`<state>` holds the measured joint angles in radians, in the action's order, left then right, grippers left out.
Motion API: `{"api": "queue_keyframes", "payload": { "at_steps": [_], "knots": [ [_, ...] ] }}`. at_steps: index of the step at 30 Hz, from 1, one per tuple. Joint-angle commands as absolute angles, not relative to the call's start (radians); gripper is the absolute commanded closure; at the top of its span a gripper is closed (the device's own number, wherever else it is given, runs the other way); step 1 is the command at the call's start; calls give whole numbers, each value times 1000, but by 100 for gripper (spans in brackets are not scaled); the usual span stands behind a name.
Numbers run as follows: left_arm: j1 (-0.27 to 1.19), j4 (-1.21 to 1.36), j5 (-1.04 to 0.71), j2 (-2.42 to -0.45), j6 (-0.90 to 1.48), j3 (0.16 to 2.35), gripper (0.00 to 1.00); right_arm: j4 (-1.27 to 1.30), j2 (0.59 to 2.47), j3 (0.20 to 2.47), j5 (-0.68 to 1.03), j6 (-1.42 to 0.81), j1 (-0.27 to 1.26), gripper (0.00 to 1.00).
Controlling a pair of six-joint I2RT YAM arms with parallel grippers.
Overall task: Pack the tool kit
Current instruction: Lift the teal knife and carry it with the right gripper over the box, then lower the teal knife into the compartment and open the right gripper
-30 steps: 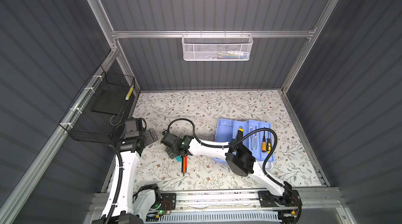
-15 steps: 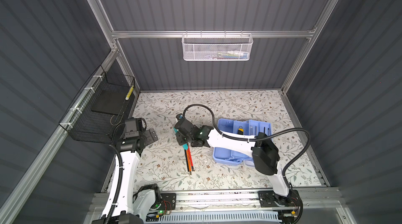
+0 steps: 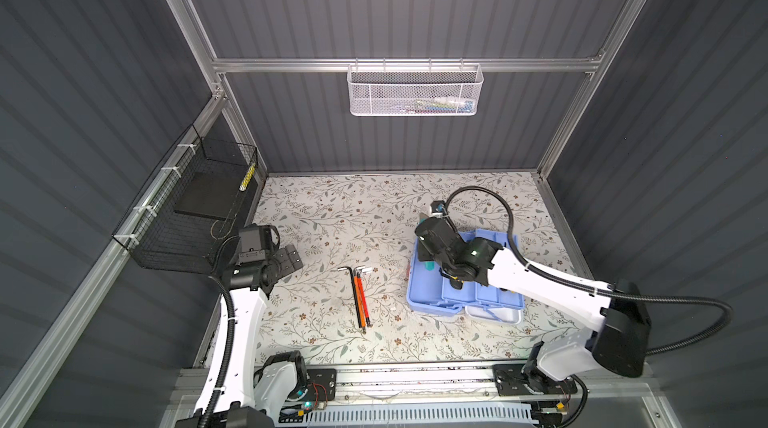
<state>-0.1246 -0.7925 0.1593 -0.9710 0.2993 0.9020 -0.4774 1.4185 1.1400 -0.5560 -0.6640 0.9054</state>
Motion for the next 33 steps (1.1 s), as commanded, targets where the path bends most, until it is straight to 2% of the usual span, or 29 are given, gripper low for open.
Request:
{"api": "queue_keyframes", "payload": {
  "at_steps": [1,6,15,20,33],
  "knots": [
    [-135,-796,145,-981,307,923,1,-603,1348,1066,-684,-759,885,79],
    [-135,-795,134,-989,304,924,1,-681,1343,1029,-735,-773,866,79],
    [-135,-795,125,-997,299,925,1,-886,1559,1173,-802,-758,868,79],
    [-135,-793,126,-997,299,924,1,-925,1601,1205,-812,-752,868,75],
    [-135,-796,132,-988,293,928,1,-933,1606,1212,-812,-752,868,50]
  ]
}}
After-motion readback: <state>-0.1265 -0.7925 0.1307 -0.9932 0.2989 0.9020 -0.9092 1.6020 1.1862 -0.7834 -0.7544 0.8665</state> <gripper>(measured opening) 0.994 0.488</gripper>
